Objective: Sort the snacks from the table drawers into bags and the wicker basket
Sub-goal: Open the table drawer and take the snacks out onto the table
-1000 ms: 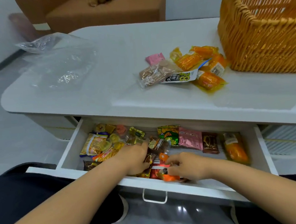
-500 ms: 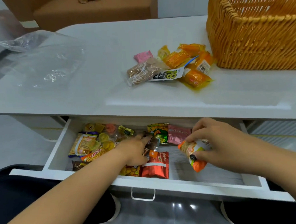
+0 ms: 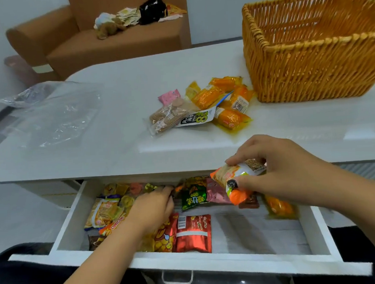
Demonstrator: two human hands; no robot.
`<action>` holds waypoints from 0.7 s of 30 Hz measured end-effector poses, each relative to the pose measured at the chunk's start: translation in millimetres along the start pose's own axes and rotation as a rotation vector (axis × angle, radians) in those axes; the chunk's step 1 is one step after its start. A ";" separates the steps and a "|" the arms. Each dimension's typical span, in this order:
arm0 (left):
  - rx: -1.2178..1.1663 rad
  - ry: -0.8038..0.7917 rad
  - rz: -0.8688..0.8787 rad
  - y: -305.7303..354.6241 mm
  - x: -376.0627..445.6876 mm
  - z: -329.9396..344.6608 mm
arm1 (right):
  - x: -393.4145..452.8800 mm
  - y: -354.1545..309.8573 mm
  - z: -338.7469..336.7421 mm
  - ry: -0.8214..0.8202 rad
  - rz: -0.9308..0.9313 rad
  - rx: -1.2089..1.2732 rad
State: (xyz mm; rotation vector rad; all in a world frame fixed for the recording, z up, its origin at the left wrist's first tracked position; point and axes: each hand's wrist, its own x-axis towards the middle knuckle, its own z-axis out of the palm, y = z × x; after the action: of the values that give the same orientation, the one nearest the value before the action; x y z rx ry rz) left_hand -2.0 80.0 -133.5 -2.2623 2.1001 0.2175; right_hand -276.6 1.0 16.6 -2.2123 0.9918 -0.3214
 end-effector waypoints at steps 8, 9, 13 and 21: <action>-0.783 0.067 -0.226 4.9 -9.3 -16.9 | 33.2 32.5 -6.7 0.304 0.115 0.271; -0.844 0.060 -0.248 6.1 -11.3 -20.6 | 39.7 36.5 -4.1 0.347 0.119 0.311; -1.010 -0.011 -0.258 15.3 -24.3 -34.2 | 64.2 52.5 12.3 0.415 0.092 0.291; -0.964 -0.167 -0.110 24.3 -39.6 -64.0 | 91.6 71.0 32.7 0.381 -0.053 0.046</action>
State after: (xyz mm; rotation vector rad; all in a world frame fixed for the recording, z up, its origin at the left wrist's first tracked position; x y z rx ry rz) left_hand -24.4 108.9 -63.4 -2.6011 1.9931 1.6443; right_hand -239.1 -84.1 -59.9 -2.1825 1.1097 -0.8048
